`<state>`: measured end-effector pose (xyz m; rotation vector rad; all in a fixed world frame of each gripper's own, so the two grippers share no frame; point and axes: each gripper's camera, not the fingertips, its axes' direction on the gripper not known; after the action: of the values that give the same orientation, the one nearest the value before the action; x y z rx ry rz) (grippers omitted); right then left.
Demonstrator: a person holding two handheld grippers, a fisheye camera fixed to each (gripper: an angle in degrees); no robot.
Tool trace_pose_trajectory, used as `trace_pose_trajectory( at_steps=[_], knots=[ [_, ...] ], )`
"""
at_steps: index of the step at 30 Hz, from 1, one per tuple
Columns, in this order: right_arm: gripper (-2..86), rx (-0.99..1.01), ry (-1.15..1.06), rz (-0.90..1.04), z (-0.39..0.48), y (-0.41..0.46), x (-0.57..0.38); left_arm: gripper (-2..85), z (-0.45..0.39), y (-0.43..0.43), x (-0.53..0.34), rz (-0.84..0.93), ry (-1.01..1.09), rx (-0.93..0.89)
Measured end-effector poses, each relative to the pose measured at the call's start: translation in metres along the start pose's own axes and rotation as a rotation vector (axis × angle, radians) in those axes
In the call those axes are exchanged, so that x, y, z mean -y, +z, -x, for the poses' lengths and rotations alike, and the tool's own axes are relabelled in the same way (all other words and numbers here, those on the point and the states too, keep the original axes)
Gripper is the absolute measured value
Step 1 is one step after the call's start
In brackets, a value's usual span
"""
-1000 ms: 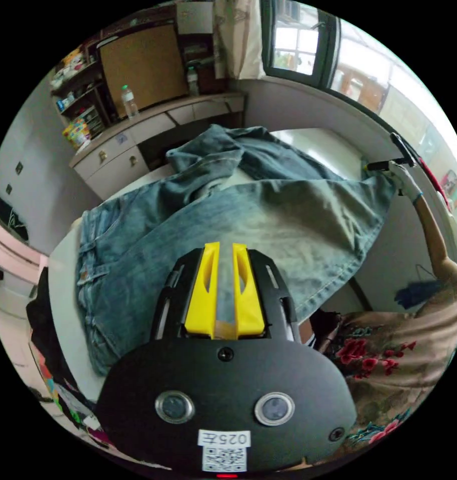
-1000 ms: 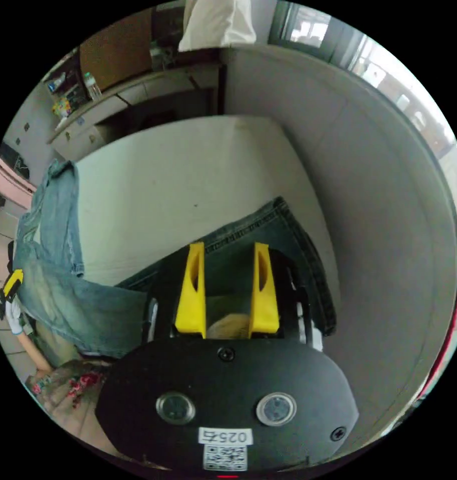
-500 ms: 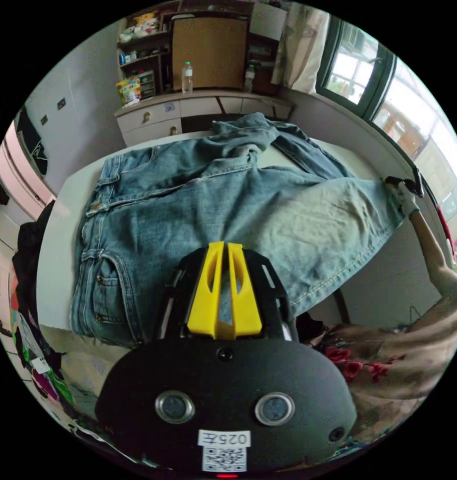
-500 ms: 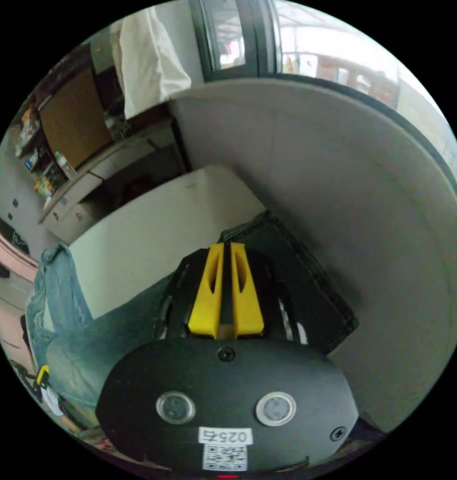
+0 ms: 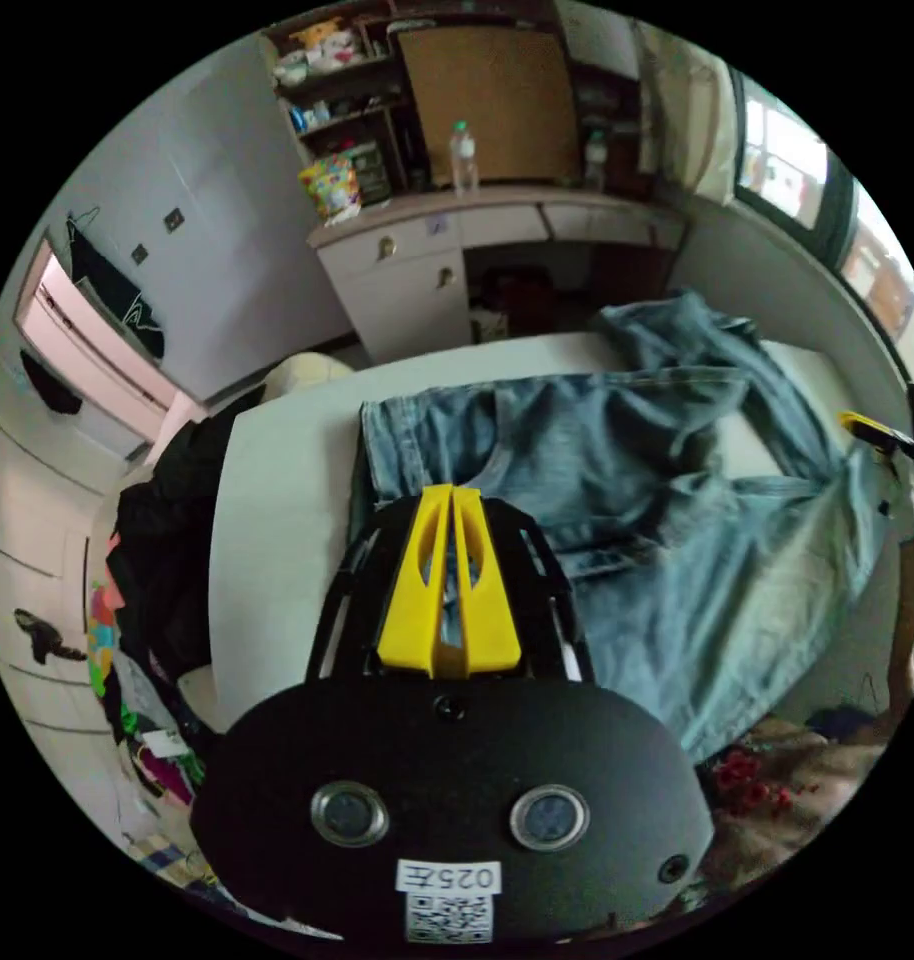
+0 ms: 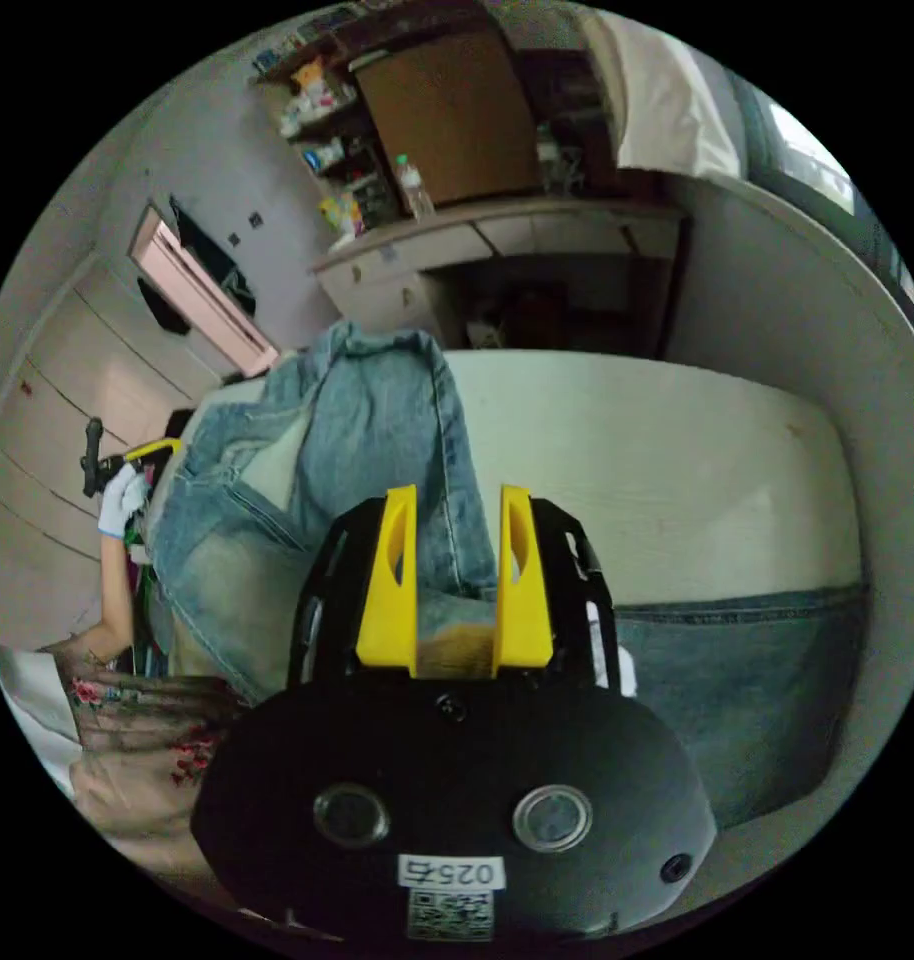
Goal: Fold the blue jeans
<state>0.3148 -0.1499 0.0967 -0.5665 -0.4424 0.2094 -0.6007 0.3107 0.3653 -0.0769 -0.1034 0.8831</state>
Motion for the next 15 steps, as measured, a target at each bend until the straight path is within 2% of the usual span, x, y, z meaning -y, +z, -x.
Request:
trace_pose_trajectory(
  at_steps=[1,2,6,7,10,13,15],
  knots=[
    [10.8,-0.003,0.006,0.082,0.002,0.024,0.007,-1.1,0.004,0.021,0.008,0.052,-0.008,-0.025],
    [9.3,-0.039,0.020,0.023,0.006,0.023,0.007,-1.1,0.010,0.027,0.009,0.020,-0.015,-0.063],
    [2.4,-0.021,-0.034,0.106,0.032,0.036,0.010,-1.1,0.035,0.029,0.007,0.029,-0.058,-0.163],
    [1.3,-0.079,-0.085,0.119,0.048,0.036,0.011,-1.0,0.038,0.029,0.006,0.020,-0.049,-0.162],
    [-0.3,-0.286,-0.240,0.167,0.094,0.026,0.019,-1.0,0.034,0.030,0.000,0.018,0.009,0.064],
    [-0.7,-0.539,-0.388,0.194,0.146,-0.009,0.027,-0.9,0.039,0.028,-0.006,0.016,0.022,0.085],
    [-0.8,-0.708,-0.471,0.278,0.171,-0.026,0.032,-0.9,0.044,0.027,-0.005,0.029,0.017,0.082]
  ],
)
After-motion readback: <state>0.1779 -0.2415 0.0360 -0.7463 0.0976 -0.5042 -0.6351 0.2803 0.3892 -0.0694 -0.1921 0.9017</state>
